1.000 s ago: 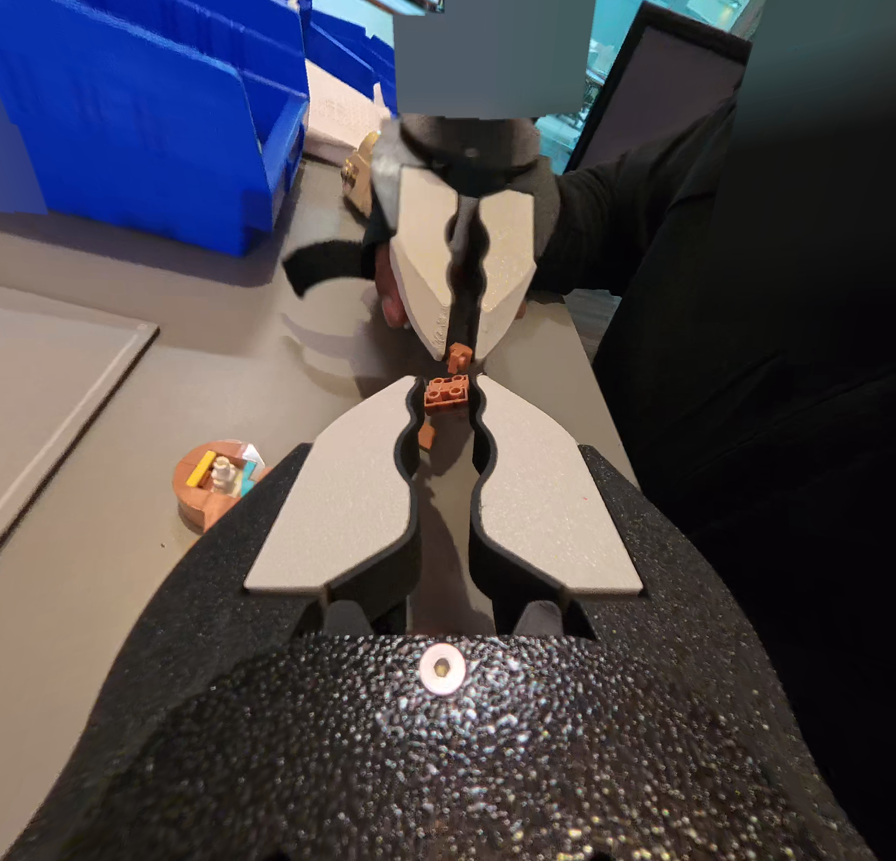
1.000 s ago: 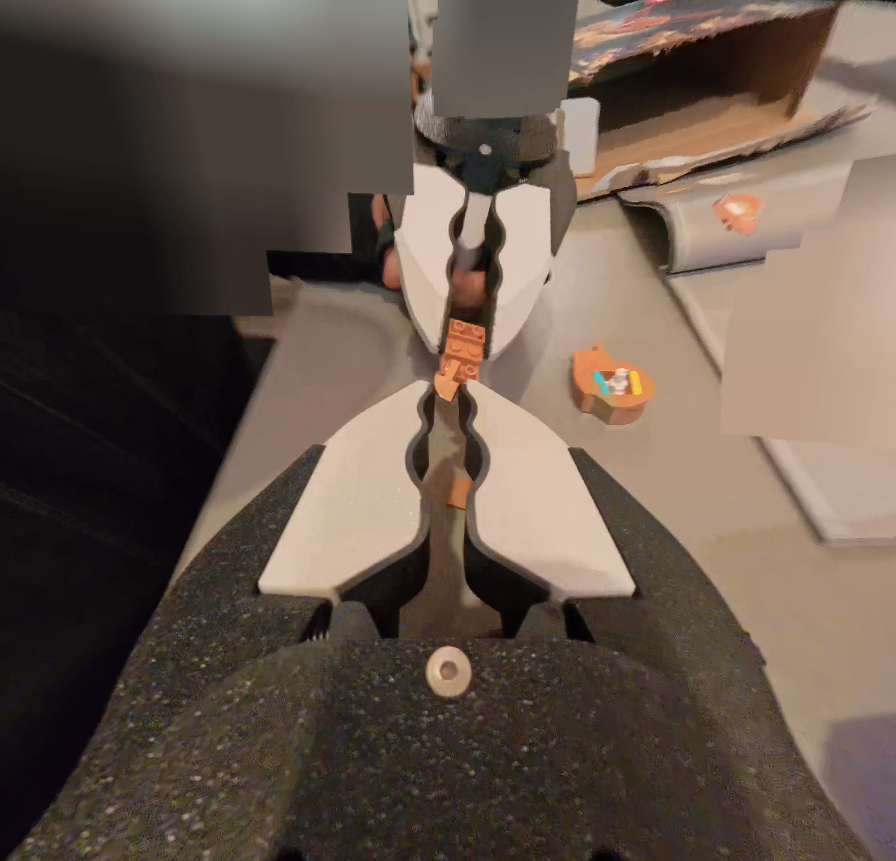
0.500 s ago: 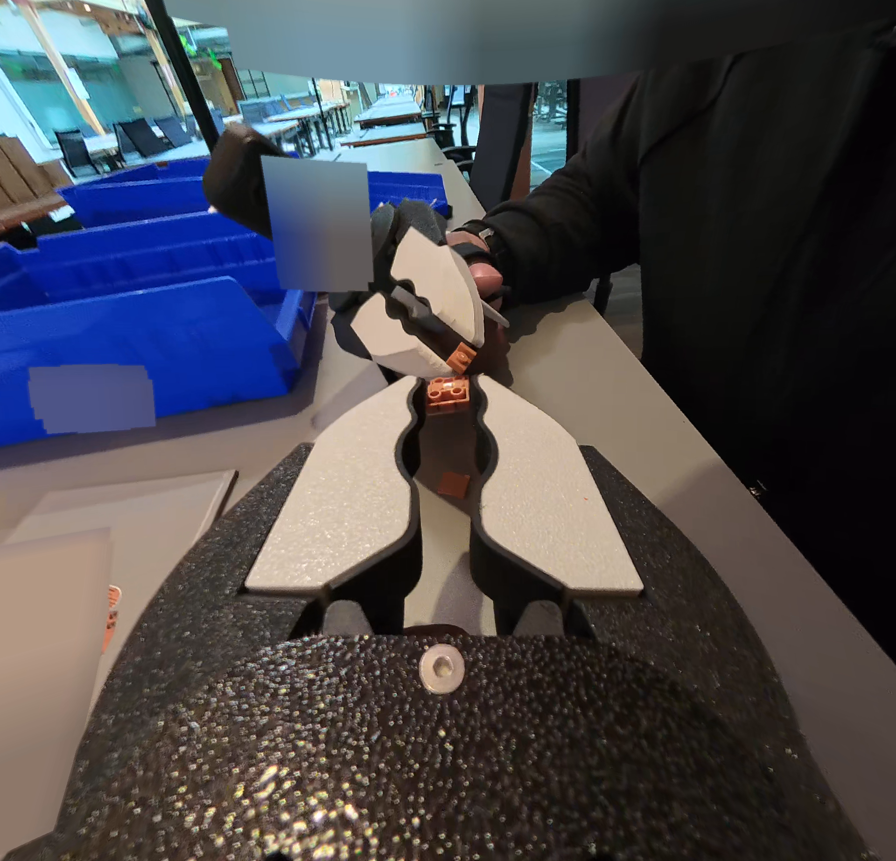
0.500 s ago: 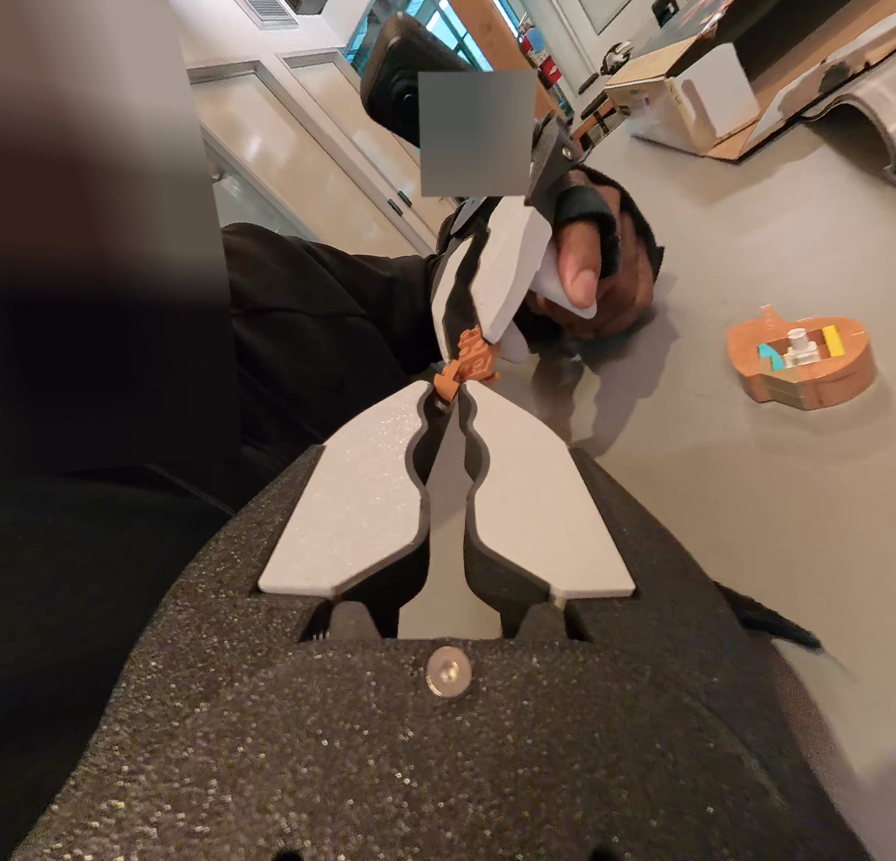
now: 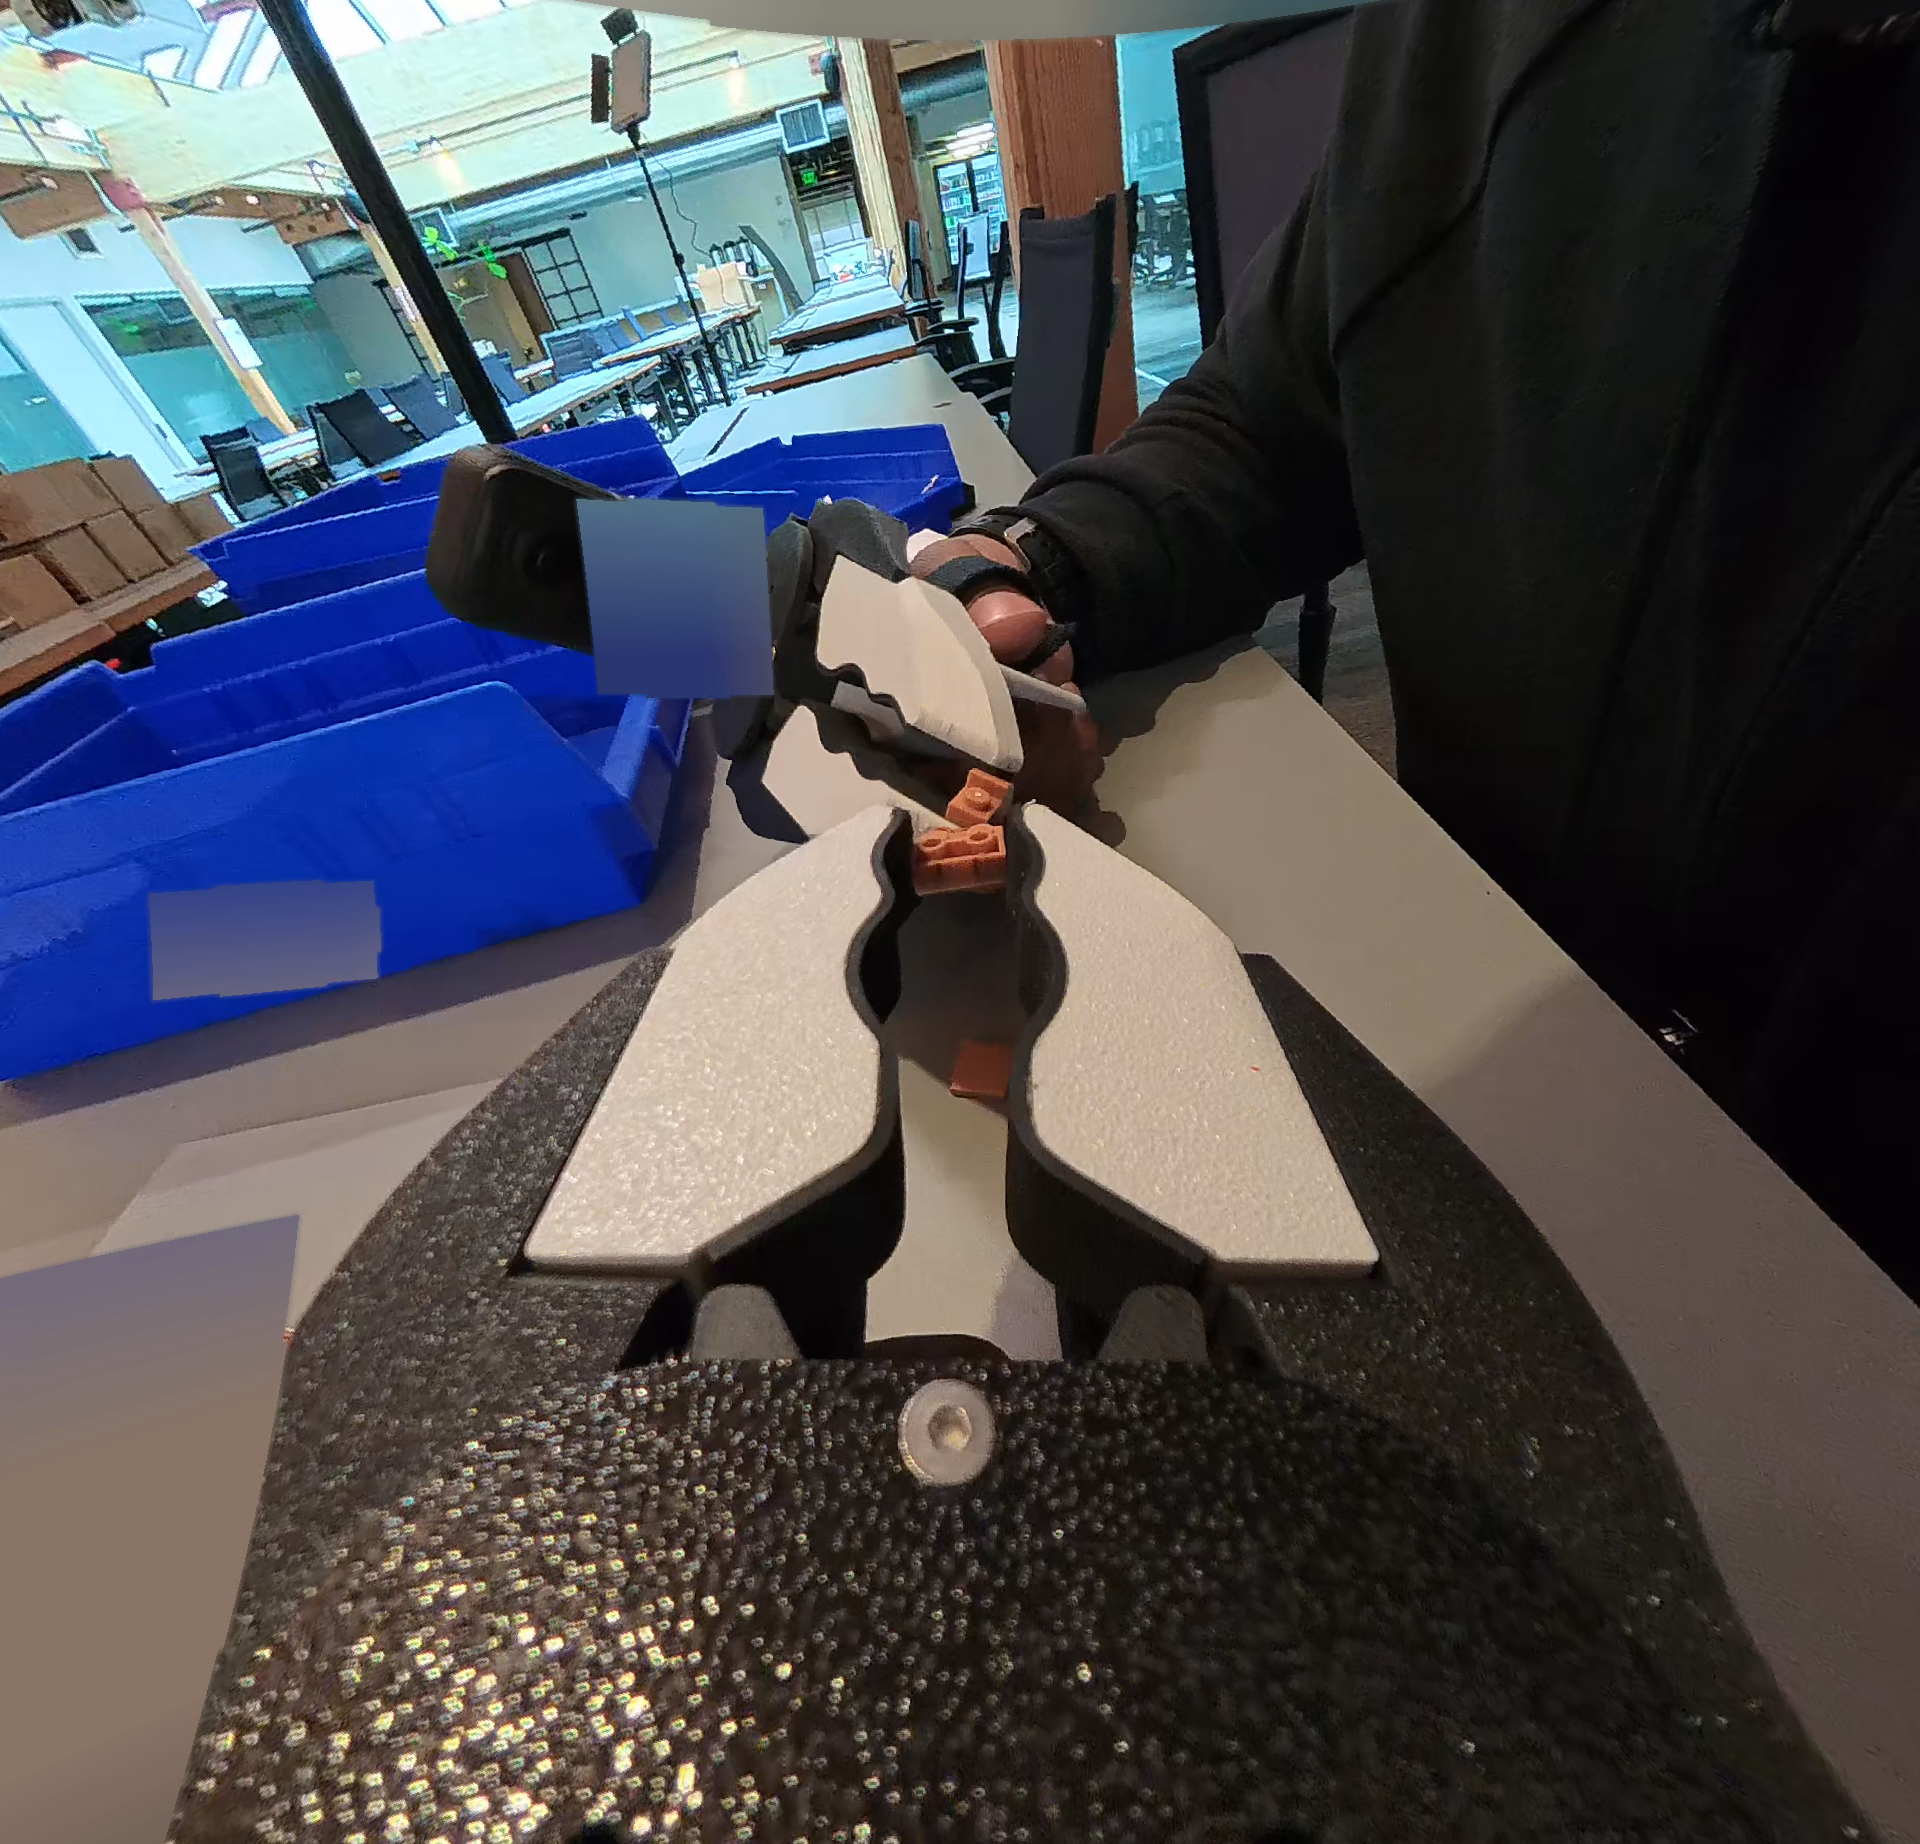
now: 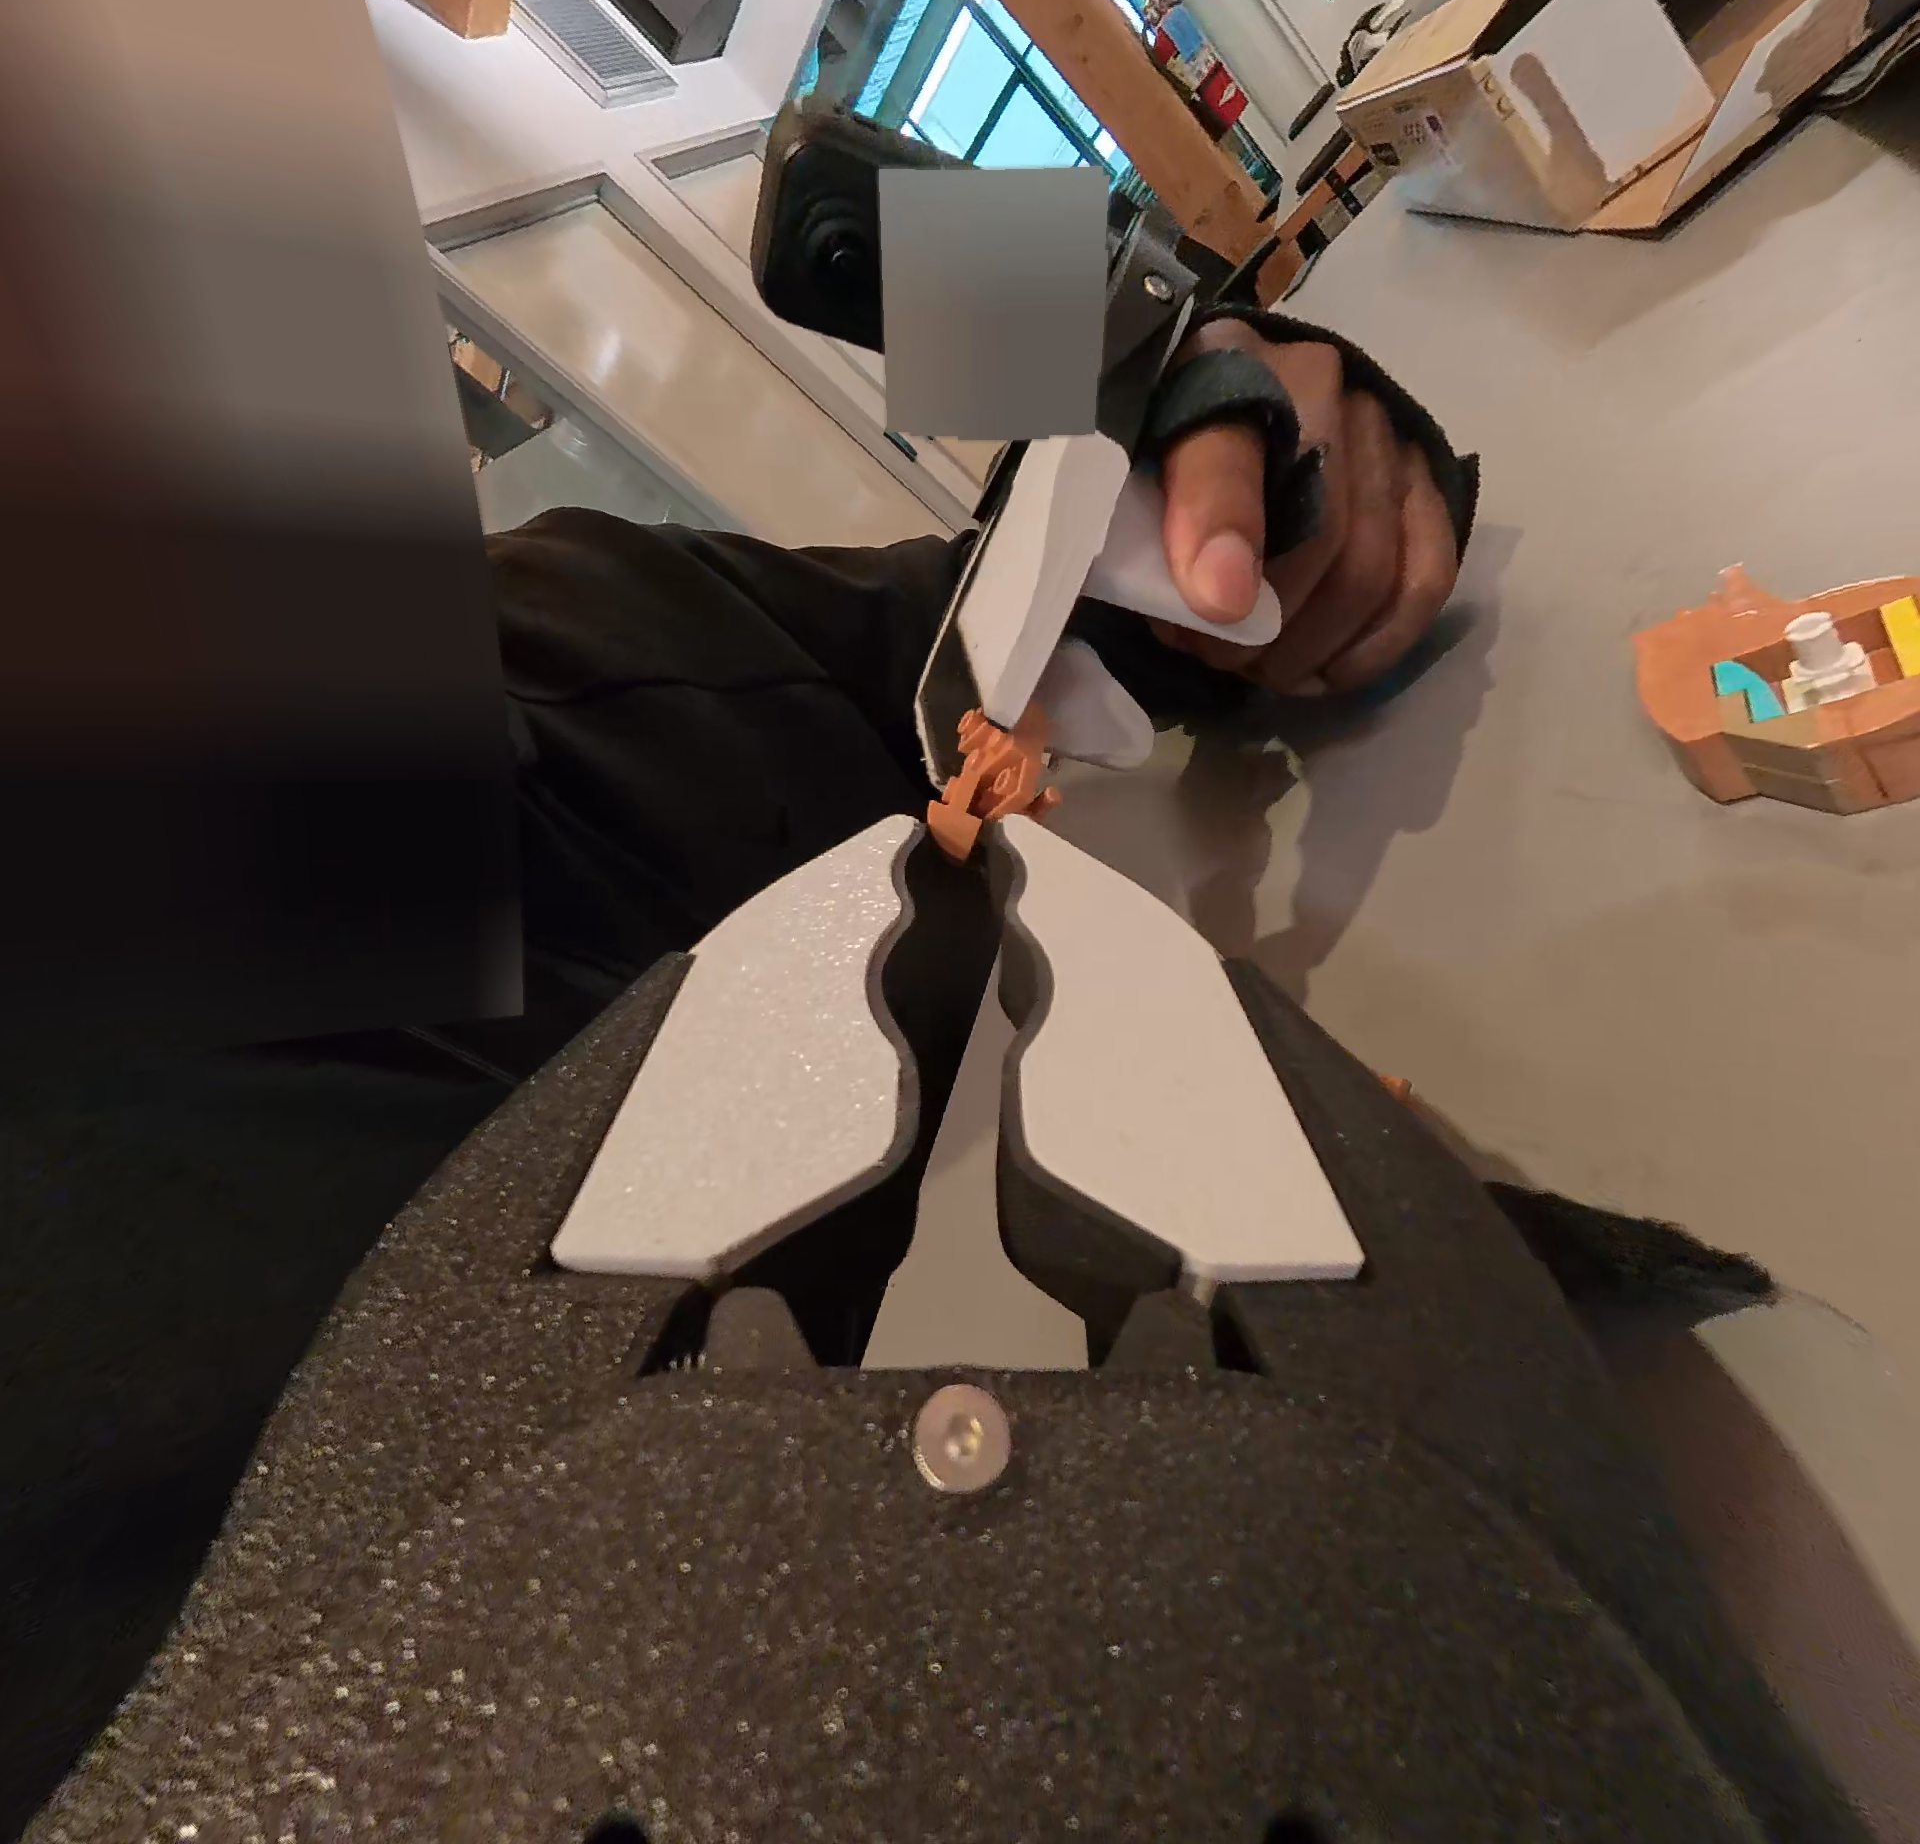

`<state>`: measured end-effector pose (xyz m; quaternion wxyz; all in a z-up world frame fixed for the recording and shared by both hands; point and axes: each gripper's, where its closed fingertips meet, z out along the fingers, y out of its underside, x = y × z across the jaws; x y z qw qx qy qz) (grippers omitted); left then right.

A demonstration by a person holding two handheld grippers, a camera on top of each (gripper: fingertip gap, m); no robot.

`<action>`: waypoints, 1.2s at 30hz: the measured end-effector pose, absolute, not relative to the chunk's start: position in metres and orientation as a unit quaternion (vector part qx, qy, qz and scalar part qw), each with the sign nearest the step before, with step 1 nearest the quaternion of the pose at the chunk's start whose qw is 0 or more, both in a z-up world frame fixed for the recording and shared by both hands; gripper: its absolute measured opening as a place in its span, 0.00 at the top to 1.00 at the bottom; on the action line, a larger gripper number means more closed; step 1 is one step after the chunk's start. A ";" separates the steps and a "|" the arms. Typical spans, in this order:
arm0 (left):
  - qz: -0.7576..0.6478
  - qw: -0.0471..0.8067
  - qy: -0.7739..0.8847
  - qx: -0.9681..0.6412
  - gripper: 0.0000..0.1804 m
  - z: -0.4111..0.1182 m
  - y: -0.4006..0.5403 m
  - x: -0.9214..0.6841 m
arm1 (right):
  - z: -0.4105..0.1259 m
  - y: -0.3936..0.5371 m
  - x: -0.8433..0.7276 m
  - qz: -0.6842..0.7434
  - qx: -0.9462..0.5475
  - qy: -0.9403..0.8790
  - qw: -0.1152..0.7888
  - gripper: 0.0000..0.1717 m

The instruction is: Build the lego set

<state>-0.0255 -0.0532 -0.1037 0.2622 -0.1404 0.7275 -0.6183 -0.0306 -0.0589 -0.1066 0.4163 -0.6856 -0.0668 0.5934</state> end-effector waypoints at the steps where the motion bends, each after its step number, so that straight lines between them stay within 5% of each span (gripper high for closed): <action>1: -0.618 0.263 0.728 -0.140 0.91 -0.104 -0.053 -0.026 | -0.107 -0.059 -0.030 0.593 -0.687 -0.065 0.414 0.94; 36: -0.676 0.263 0.682 -0.088 0.91 -0.088 -0.063 -0.038 | -0.101 -0.064 -0.042 0.626 -0.664 -0.075 0.401 0.94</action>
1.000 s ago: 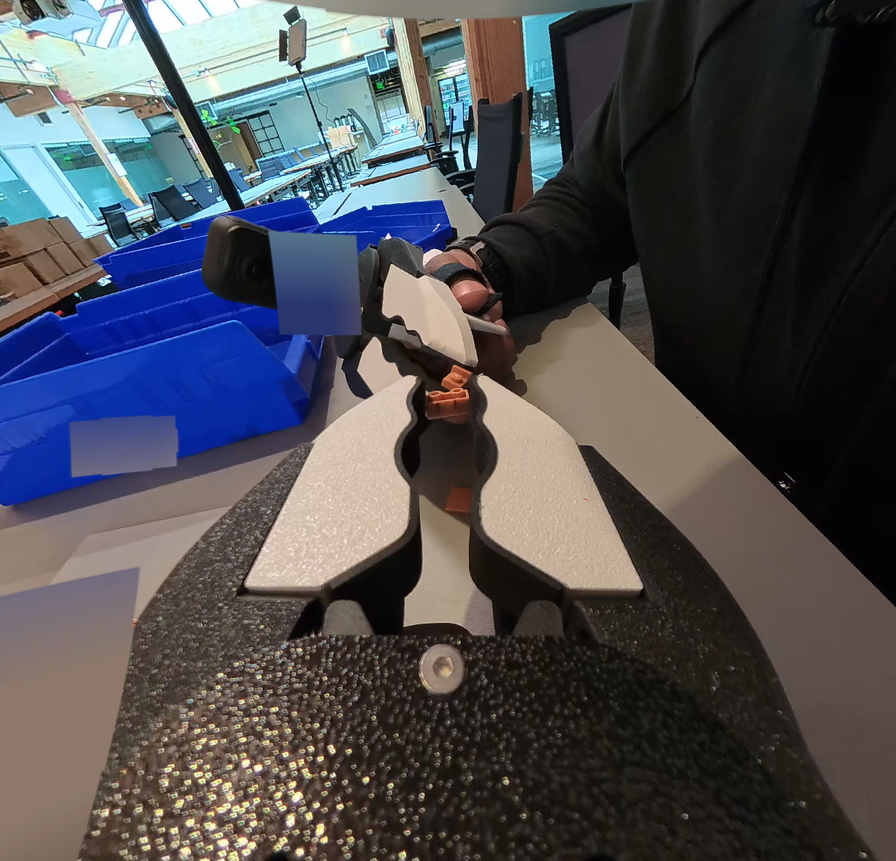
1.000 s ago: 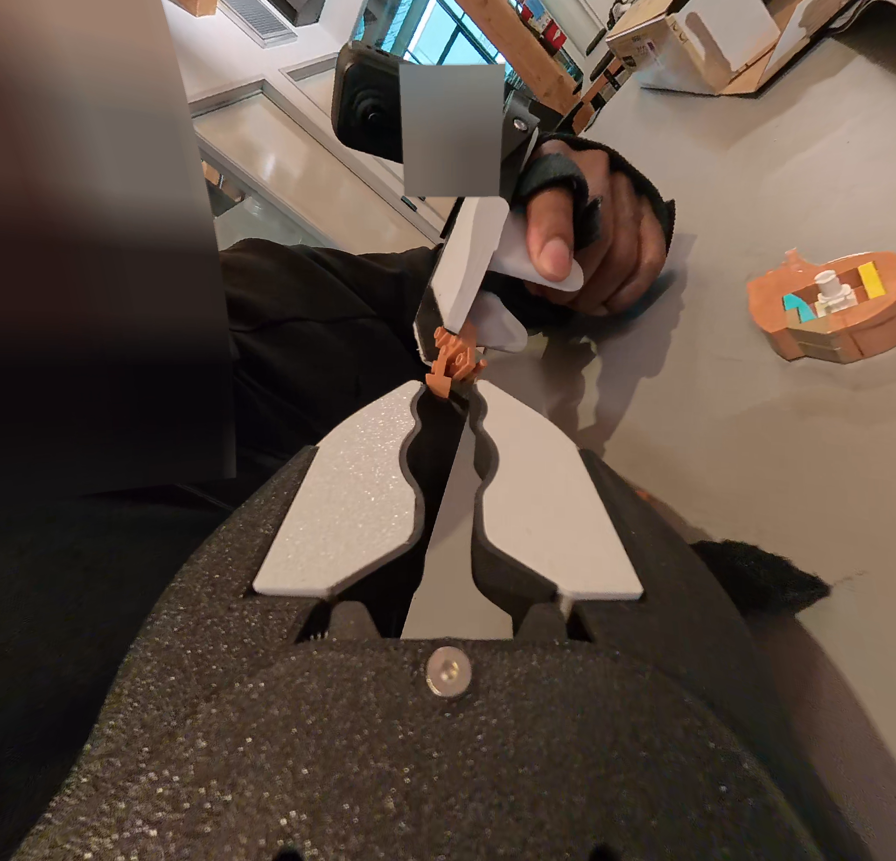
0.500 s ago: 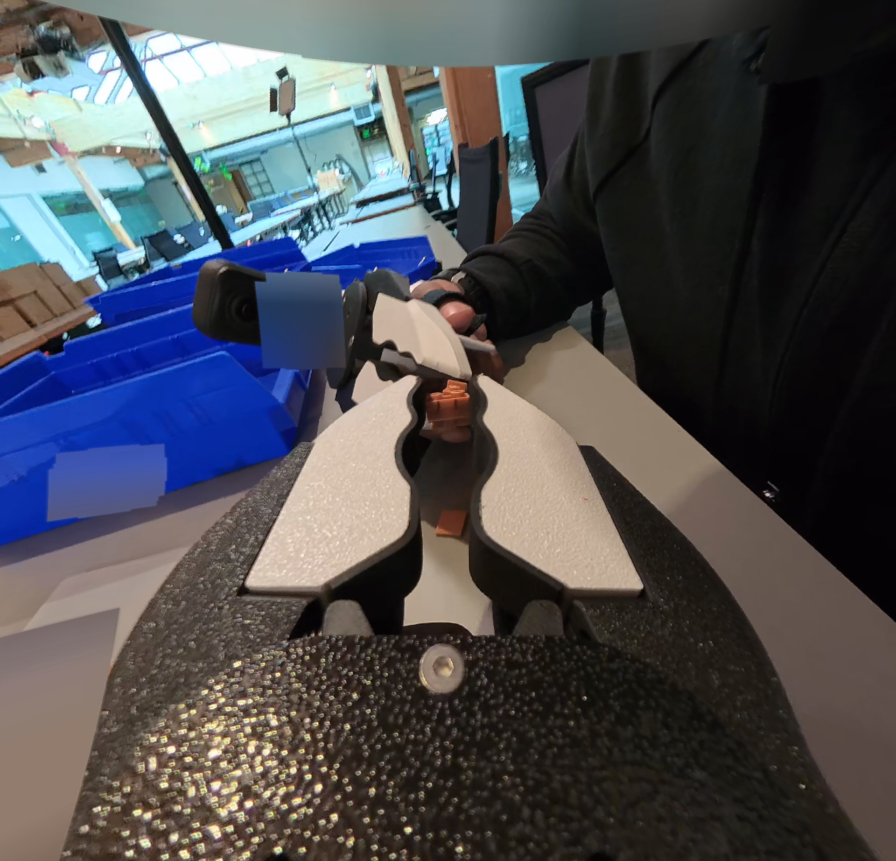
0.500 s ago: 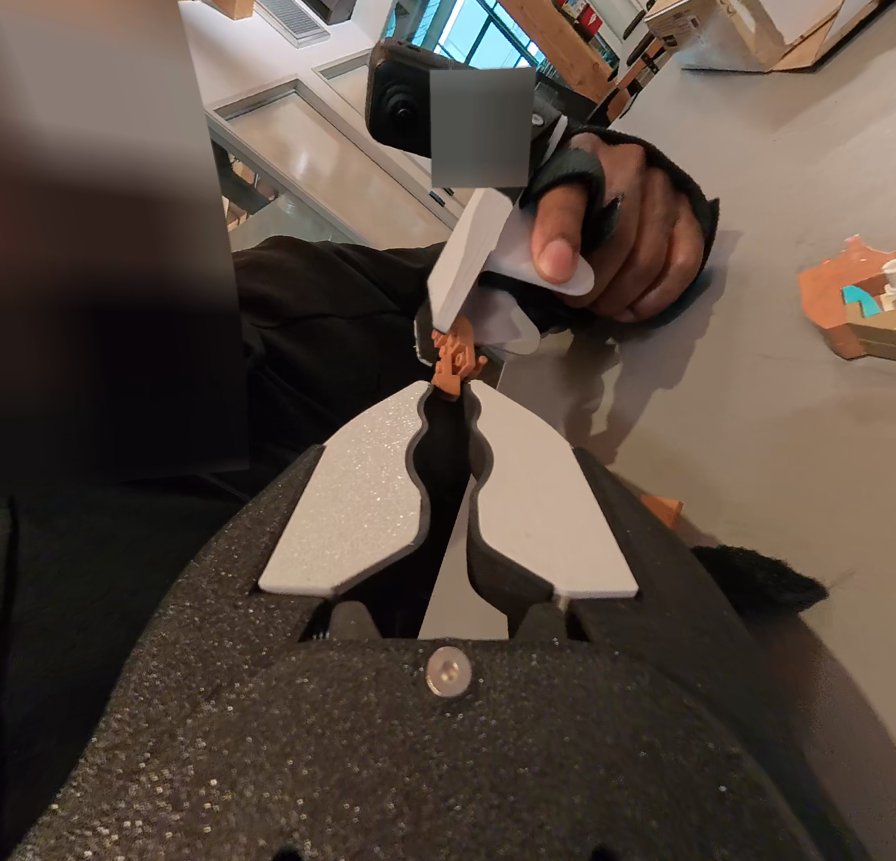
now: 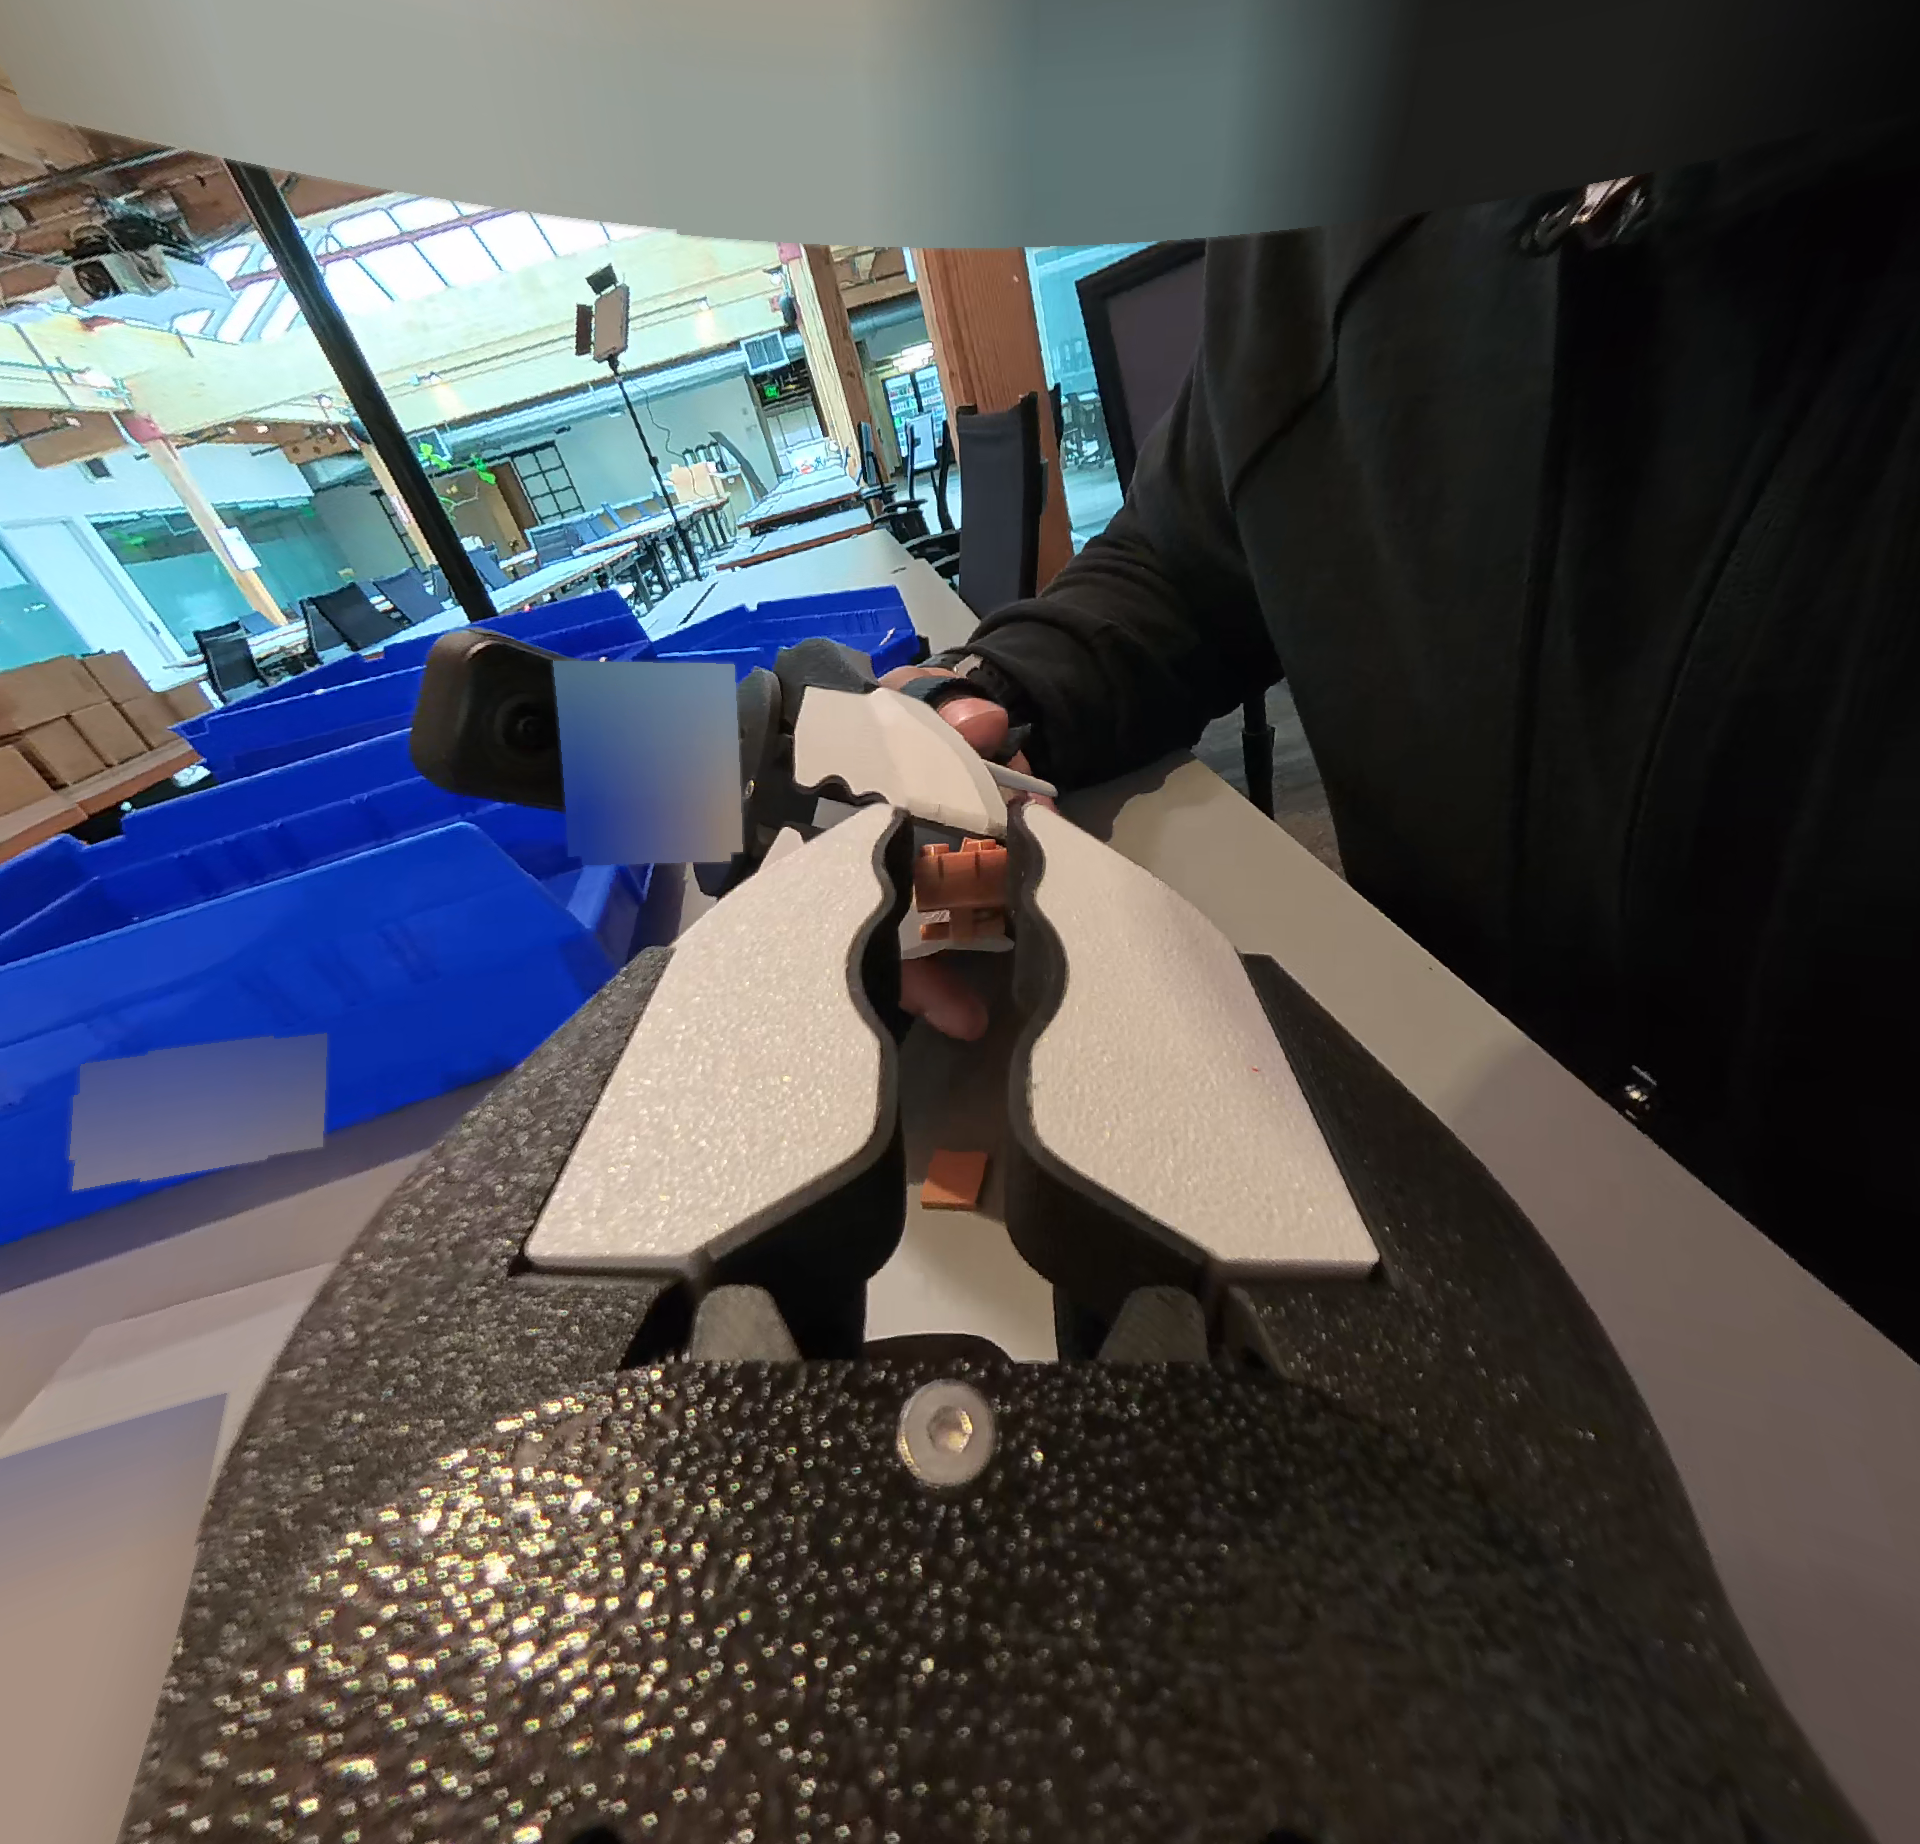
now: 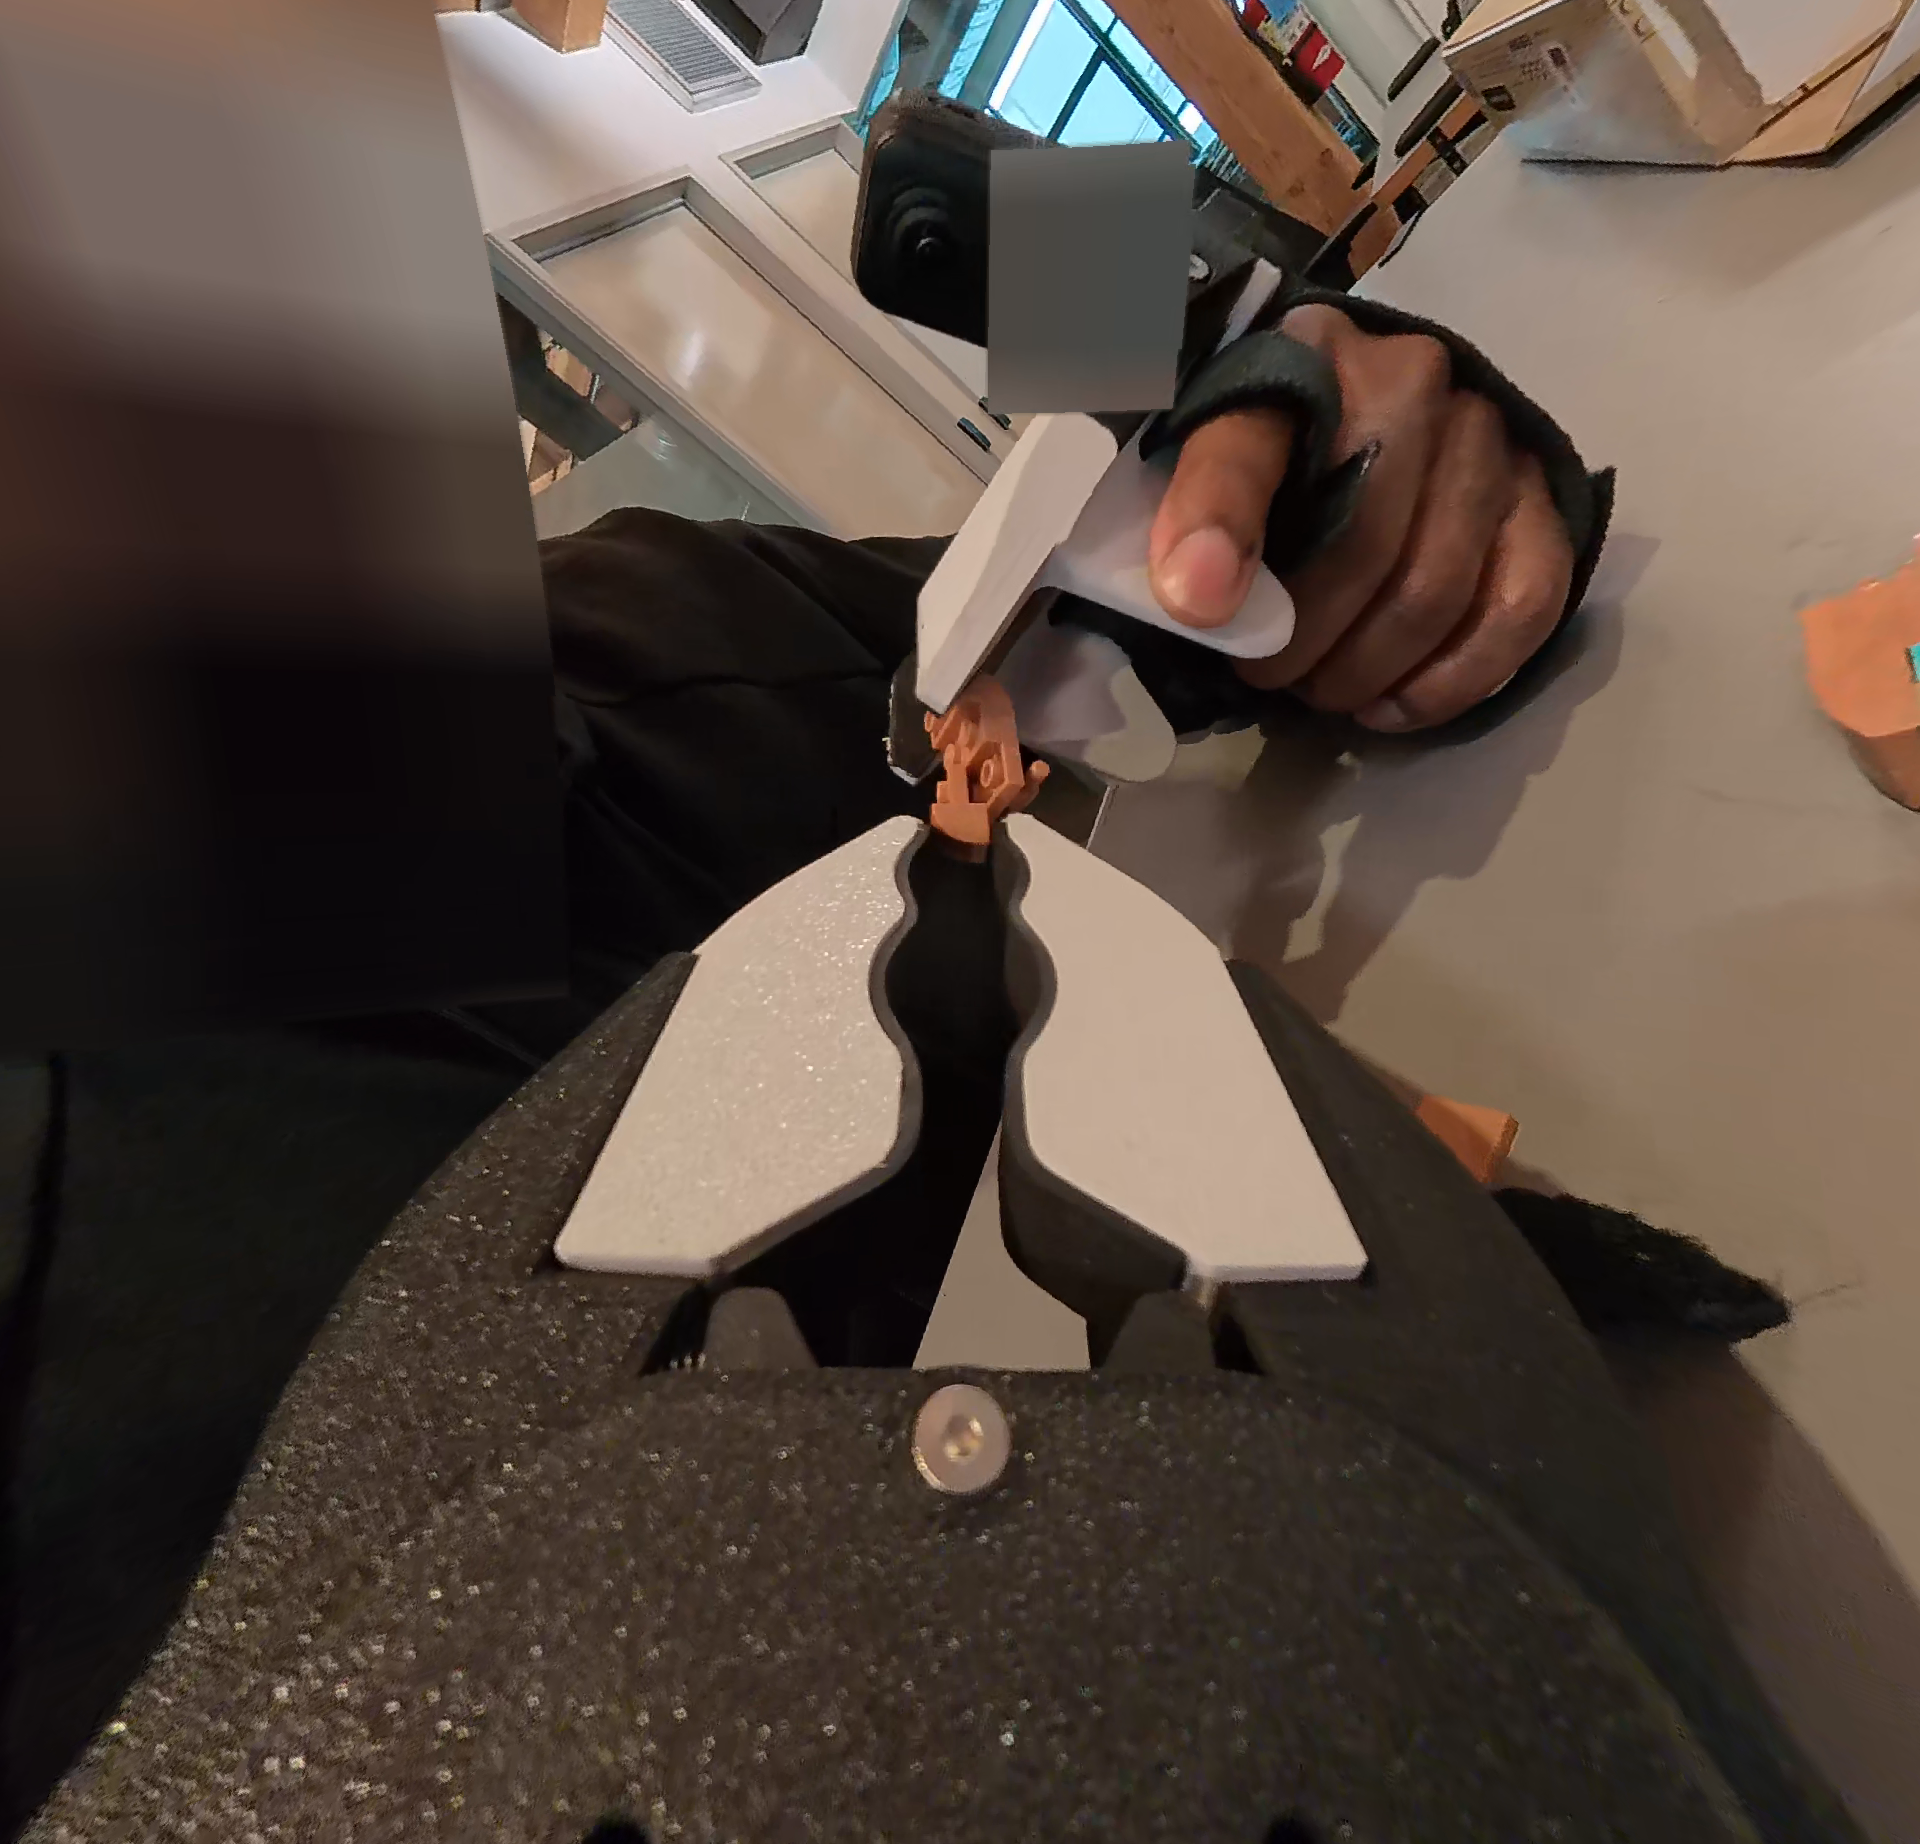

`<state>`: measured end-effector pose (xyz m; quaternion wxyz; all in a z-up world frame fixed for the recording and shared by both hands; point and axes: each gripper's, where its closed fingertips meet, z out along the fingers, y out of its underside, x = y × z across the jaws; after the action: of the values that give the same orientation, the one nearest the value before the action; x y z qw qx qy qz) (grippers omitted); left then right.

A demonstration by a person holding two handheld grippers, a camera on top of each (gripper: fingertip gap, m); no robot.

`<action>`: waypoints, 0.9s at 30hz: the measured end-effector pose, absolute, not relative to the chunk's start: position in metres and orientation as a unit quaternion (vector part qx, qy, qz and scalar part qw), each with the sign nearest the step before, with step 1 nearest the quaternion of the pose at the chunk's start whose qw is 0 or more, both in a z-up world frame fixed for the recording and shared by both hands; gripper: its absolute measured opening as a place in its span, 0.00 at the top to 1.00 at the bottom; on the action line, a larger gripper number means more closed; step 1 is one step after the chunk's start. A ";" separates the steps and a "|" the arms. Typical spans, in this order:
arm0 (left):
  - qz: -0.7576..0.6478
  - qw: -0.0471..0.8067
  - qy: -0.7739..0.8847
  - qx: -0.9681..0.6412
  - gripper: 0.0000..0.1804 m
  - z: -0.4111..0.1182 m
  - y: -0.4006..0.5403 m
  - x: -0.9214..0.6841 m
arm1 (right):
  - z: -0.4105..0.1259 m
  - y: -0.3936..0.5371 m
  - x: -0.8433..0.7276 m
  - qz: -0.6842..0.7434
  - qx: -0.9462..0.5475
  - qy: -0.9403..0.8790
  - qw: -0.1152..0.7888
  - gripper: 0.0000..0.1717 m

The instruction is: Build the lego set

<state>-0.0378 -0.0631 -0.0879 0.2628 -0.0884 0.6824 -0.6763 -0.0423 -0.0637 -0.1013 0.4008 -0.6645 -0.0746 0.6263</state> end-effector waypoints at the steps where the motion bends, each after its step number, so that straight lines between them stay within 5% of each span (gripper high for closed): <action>1: -0.679 0.261 0.680 -0.087 0.91 -0.087 -0.063 -0.038 | -0.101 -0.064 -0.043 0.627 -0.663 -0.075 0.403 0.94; 27: -0.733 0.243 0.632 -0.065 0.91 -0.073 -0.065 -0.046 | -0.087 -0.063 -0.048 0.668 -0.614 -0.058 0.417 0.94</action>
<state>-0.0460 -0.0645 -0.0726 0.2428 -0.0655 0.6325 -0.7326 -0.0478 -0.0630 -0.0871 0.4166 -0.6140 -0.0575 0.6679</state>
